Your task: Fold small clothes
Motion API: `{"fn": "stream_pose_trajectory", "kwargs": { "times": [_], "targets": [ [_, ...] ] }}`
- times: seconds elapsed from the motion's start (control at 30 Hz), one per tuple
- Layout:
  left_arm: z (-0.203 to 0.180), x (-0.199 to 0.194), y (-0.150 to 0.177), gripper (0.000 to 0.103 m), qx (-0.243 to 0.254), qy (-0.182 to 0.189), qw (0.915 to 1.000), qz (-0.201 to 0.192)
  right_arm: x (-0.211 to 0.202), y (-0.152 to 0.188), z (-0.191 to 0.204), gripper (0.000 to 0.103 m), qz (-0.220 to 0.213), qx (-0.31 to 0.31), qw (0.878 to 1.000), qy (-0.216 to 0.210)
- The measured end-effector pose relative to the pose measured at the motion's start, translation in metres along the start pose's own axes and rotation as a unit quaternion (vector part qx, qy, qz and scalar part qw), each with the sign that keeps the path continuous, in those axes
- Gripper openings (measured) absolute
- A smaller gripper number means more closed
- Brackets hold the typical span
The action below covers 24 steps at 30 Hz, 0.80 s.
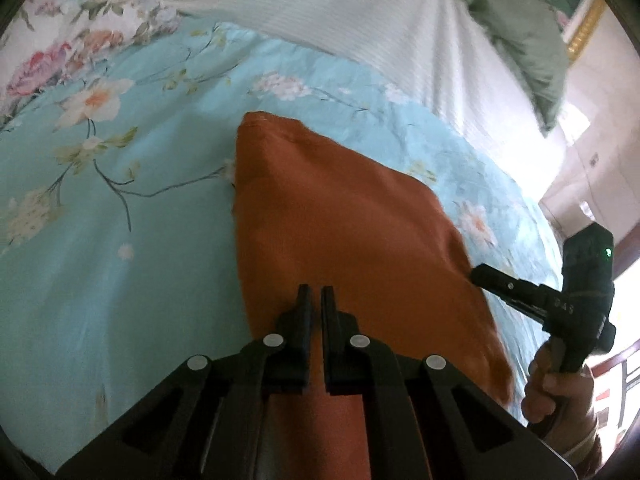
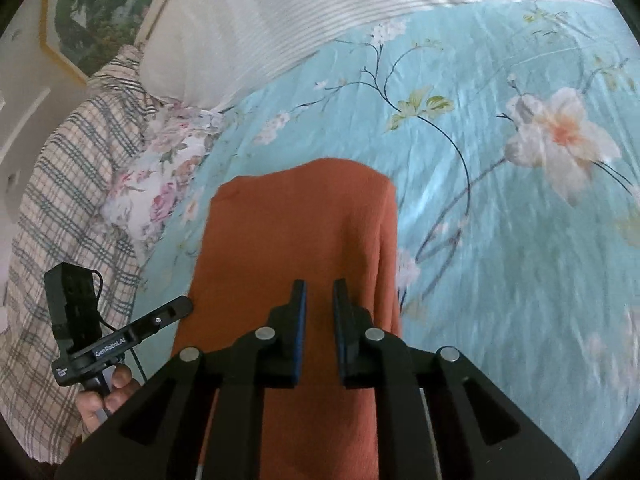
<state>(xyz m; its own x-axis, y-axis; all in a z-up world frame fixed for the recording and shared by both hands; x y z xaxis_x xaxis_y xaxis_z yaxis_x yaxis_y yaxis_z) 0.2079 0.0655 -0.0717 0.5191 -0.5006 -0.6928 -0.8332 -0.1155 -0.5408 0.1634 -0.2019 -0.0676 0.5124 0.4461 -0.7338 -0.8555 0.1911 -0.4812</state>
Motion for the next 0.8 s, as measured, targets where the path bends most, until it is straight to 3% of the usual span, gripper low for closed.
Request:
{"fn": "stream_pose_trajectory", "kwargs": {
  "times": [0.17, 0.27, 0.37, 0.47, 0.8],
  "targets": [
    [-0.025, -0.031, 0.042, 0.004, 0.029, 0.032, 0.9991, 0.002, -0.022, 0.036, 0.013, 0.014, 0.010, -0.022, 1.000, -0.007],
    [-0.033, -0.041, 0.067, 0.008, 0.036, 0.043, 0.9984, 0.009, -0.024, 0.058, 0.017, 0.015, 0.021, -0.044, 0.999, 0.017],
    [-0.032, -0.042, 0.086, 0.009, 0.037, 0.034, 0.9985, 0.022, -0.020, 0.074, 0.004, 0.015, 0.033, -0.035, 0.998, 0.039],
    [-0.023, -0.036, 0.100, 0.009, 0.026, 0.026, 0.9987, 0.035, -0.017, 0.082, -0.006, 0.014, 0.034, -0.018, 0.999, 0.035],
    [-0.029, -0.036, 0.116, 0.011, 0.035, -0.006, 0.9990, 0.027, -0.020, 0.096, -0.004, 0.015, 0.031, -0.026, 0.998, 0.056]
  ]
}}
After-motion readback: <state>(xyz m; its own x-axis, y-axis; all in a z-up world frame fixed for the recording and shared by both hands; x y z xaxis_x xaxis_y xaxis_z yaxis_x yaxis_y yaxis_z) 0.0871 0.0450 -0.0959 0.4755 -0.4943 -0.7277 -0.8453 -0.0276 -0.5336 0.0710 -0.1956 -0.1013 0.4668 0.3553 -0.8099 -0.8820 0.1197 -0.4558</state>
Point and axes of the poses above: each gripper's, at about its wrist camera, not at the fingertips, and x roughly the way its jaws point, z to its left, y to its underside, the point moved 2 cm from there along x, roughly the way its jaws point, and after that the axes turned 6 degrees about y, right-handed, at the moved point
